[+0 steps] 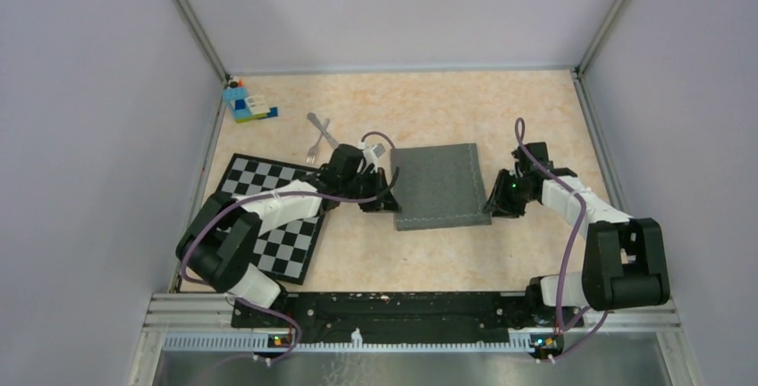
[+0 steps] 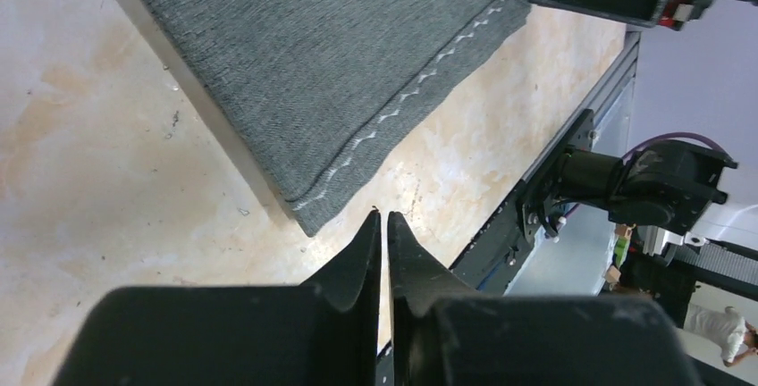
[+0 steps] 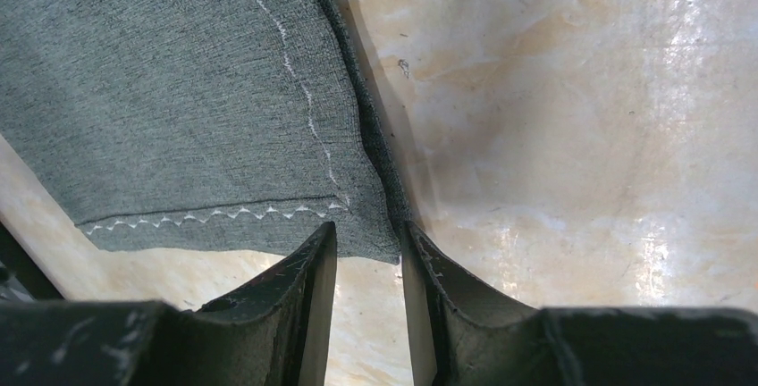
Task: Fold the napkin into a case and place the utensils inside
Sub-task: Pick up the top corner of the square-folded napkin from the center of the board.
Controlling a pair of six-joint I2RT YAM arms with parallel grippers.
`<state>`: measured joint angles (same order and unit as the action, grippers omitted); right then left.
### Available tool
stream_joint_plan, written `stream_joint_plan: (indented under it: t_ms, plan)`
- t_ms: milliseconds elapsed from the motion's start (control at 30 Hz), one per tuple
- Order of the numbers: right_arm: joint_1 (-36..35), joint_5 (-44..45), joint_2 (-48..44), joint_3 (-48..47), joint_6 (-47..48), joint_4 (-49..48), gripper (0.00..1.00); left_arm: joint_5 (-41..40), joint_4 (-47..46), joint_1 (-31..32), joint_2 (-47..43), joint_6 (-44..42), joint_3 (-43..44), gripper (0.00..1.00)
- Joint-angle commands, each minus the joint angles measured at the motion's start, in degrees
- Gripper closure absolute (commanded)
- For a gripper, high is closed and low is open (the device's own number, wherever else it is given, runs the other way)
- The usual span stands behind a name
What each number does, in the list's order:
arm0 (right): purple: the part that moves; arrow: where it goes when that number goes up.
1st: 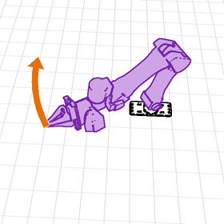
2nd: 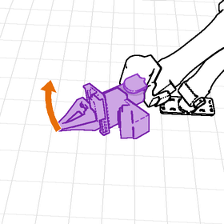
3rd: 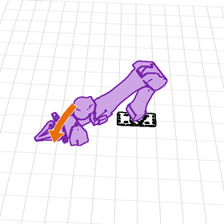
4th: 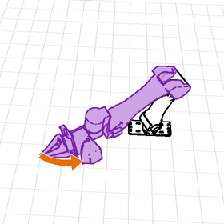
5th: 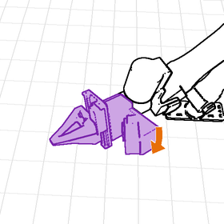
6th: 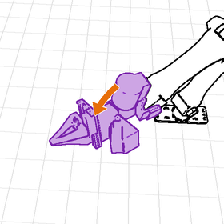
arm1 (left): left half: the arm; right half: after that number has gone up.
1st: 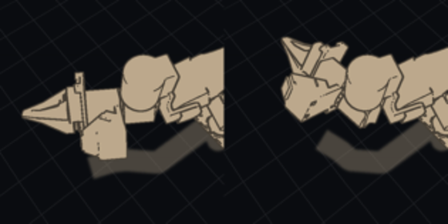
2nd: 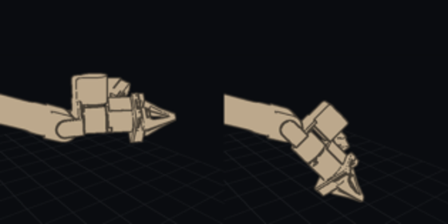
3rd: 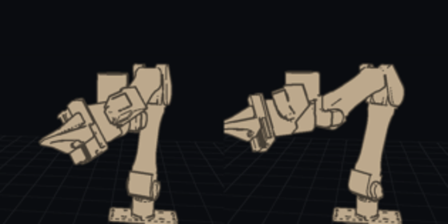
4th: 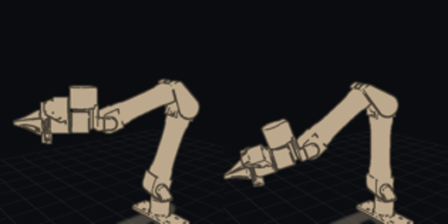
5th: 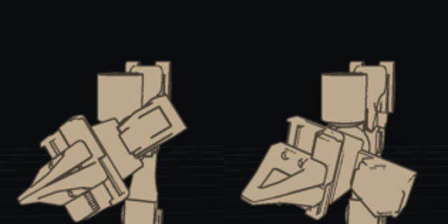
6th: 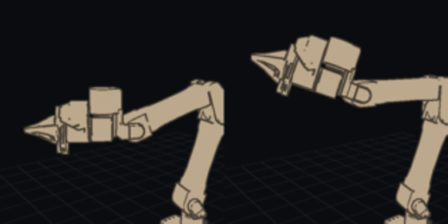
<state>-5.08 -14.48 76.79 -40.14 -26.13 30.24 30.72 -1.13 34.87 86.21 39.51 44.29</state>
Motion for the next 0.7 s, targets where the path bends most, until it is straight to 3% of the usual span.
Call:
stream_joint_plan:
  t_ms: [0, 667]
  plan:
    - [0.34, 0.02, 0.47, -0.47, 0.26, -1.15, 0.67, 1.20, -3.37, 0.13, 3.85, 1.36, 0.42, 0.94]
    - [0.42, -1.03, 0.55, 0.09, 0.41, -1.03, 0.71, -0.76, -3.68, 0.26, 11.87, 0.92, -2.17, 0.99]
